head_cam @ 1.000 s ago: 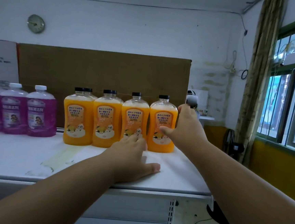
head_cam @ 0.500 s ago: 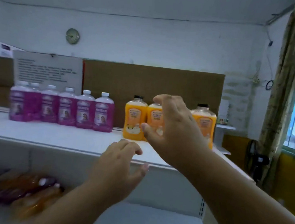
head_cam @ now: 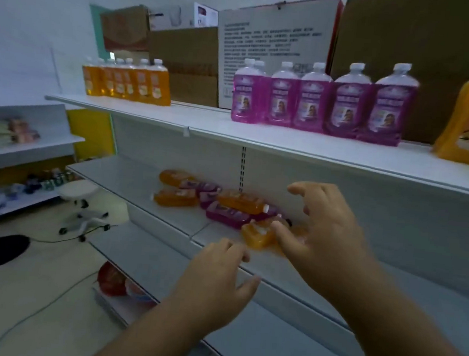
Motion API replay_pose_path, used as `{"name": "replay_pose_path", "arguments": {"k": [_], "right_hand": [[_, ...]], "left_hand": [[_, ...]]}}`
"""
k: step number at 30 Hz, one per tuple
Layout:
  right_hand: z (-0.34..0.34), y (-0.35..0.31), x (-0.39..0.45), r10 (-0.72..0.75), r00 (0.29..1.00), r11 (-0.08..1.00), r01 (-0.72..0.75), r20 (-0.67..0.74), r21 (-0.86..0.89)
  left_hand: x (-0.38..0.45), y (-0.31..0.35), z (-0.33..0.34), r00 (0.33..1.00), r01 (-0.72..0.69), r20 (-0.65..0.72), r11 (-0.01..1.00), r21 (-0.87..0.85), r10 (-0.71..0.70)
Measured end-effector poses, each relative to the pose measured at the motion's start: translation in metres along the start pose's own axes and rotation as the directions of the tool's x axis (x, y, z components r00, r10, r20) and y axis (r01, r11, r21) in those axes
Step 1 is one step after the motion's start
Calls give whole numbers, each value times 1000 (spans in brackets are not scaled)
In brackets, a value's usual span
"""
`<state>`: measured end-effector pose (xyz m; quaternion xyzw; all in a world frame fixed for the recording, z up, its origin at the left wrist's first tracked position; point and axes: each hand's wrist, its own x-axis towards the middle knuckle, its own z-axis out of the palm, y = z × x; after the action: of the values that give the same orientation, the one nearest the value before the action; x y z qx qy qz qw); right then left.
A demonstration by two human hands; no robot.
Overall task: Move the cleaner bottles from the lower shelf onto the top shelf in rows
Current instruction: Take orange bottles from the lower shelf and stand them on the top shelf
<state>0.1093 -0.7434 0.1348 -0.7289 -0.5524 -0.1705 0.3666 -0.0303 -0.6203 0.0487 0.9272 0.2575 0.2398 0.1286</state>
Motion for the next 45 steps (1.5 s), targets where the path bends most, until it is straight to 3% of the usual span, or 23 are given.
{"name": "replay_pose_path", "arguments": {"k": [14, 18, 24, 26, 29, 31, 35, 39, 41, 42, 44, 45], "right_hand": [[159, 55, 116, 218, 970, 975, -210, 105, -74], [188, 55, 132, 314, 945, 946, -303, 89, -118], [221, 37, 132, 488, 870, 822, -484, -66, -301], [228, 29, 130, 527, 843, 776, -527, -102, -346], [233, 24, 129, 589, 790, 697, -602, -168, -390], [233, 21, 128, 620, 762, 653, -633, -187, -416], [229, 16, 126, 658, 726, 604, -668, -200, -434], [232, 15, 121, 669, 717, 594, -674, -196, -439], [236, 17, 115, 664, 712, 603, -691, -231, -398], [238, 20, 111, 668, 703, 602, -703, -242, -379], [243, 31, 106, 701, 677, 589, -727, -224, -353], [248, 39, 105, 711, 675, 592, -726, -199, -350]], "left_hand": [[138, -146, 48, 984, -32, 177, 999, 23, 27], [180, -183, 63, 973, -129, 194, 992, 10, 125], [247, -231, 90, 905, -303, 270, 943, -135, 329], [273, -239, 96, 881, -413, 197, 903, -121, 429], [314, -237, 107, 854, -519, 43, 854, 31, 518], [336, -231, 116, 840, -543, 104, 833, 107, 533], [362, -226, 138, 771, -586, 413, 793, 165, 484], [368, -224, 132, 800, -551, 424, 799, 240, 425], [358, -226, 122, 831, -469, 385, 878, 96, 401], [347, -229, 115, 849, -375, 370, 924, -81, 377], [316, -237, 99, 876, -119, 373, 885, -450, 307], [298, -240, 90, 885, -16, 382, 837, -548, 267]]}}
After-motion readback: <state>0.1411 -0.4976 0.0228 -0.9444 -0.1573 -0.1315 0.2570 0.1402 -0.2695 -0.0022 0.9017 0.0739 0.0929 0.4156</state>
